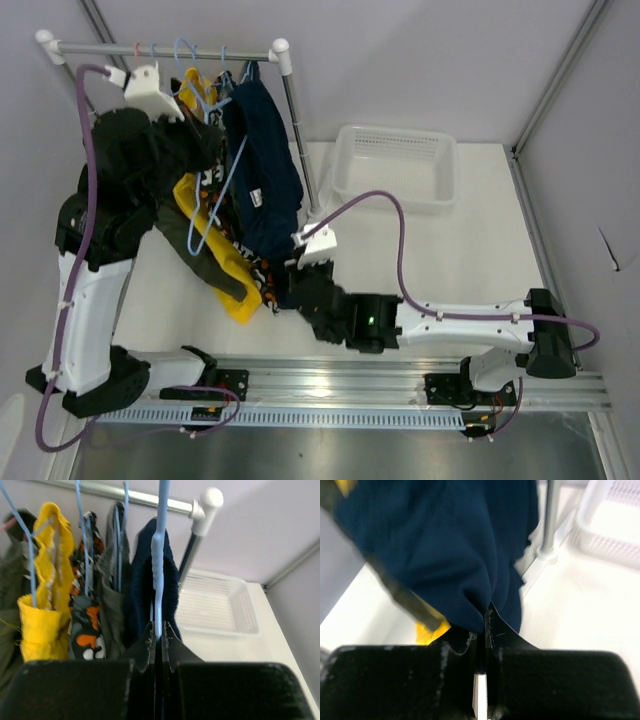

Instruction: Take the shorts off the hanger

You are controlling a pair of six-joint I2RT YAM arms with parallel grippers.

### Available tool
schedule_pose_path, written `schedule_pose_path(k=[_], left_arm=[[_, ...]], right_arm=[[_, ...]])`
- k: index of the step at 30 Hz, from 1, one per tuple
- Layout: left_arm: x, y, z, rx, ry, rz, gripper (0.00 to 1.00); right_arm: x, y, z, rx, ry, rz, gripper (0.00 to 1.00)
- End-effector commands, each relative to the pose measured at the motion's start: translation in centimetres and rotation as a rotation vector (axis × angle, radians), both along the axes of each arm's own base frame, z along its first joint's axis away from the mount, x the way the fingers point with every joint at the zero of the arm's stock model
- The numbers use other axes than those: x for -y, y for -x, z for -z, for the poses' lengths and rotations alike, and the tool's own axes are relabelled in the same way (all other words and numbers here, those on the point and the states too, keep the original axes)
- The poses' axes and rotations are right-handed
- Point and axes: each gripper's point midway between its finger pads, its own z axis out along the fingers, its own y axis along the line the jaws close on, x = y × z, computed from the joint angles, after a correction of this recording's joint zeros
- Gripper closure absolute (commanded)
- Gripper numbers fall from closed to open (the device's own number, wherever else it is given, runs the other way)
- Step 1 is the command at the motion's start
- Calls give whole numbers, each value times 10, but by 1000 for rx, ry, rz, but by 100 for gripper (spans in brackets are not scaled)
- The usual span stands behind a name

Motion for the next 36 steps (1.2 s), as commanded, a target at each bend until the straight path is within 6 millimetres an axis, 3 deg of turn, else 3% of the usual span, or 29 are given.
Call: schedule_pose_path(k=[1,2,3,5,6,8,9,11,12,14,15,16,17,18,19,20,21,22,25,26,28,29,31,32,36], left_arm=[[23,39,16,16,118,170,100],[34,43,43,-33,111,212,100],[28,61,59,-47,128,220,100],[32,81,73,-54,135,278,100],[36,83,104,-114,108,294,100],[30,106,112,-113,112,328,100],[31,108,133,-151,88,338,100],[24,121,143,-144,74,354,100],[22,121,157,-160,57,345,100],[18,126,169,-150,51,345,100],[17,127,174,-146,48,348,100],[22,125,193,-170,40,363,100],[21,128,191,-144,49,370,100],[26,131,193,-138,55,404,100],[30,129,207,-148,52,416,100],[30,130,206,-128,57,422,100],[30,129,208,-119,46,425,100],[29,128,214,-125,34,419,100],[25,123,230,-150,-9,391,100],[25,121,241,-172,-25,388,100],[24,121,242,-160,-33,389,100],[20,118,249,-169,-47,366,100],[18,119,253,-161,-46,357,100],[17,119,259,-170,-44,351,100],[17,123,253,-114,-24,362,100]], right_arm=[[14,-36,-64,77,-122,36,100],[21,-53,-76,94,-132,53,100],[27,-62,-88,118,-118,61,100],[47,-82,-132,174,-186,90,100],[56,-88,-146,198,-200,100,100],[87,-105,-190,276,-252,147,100],[97,-111,-203,297,-268,159,100],[121,-121,-241,338,-344,177,100],[133,-138,-252,366,-339,191,100],[146,-151,-276,400,-351,213,100],[159,-151,-305,438,-384,222,100],[157,-174,-305,450,-353,230,100],[157,-184,-309,457,-332,230,100],[172,-182,-341,514,-374,241,100],[169,-213,-331,512,-331,261,100],[173,-224,-336,522,-329,268,100],[188,-222,-361,572,-361,279,100],[189,-256,-347,574,-321,296,100],[203,-278,-365,675,-376,280,100],[216,-297,-363,712,-395,305,100],[232,-313,-367,757,-460,281,100],[230,-333,-351,738,-465,277,100],[235,-341,-353,765,-510,265,100],[235,-359,-337,752,-494,277,100],[230,-386,-312,743,-490,259,100]])
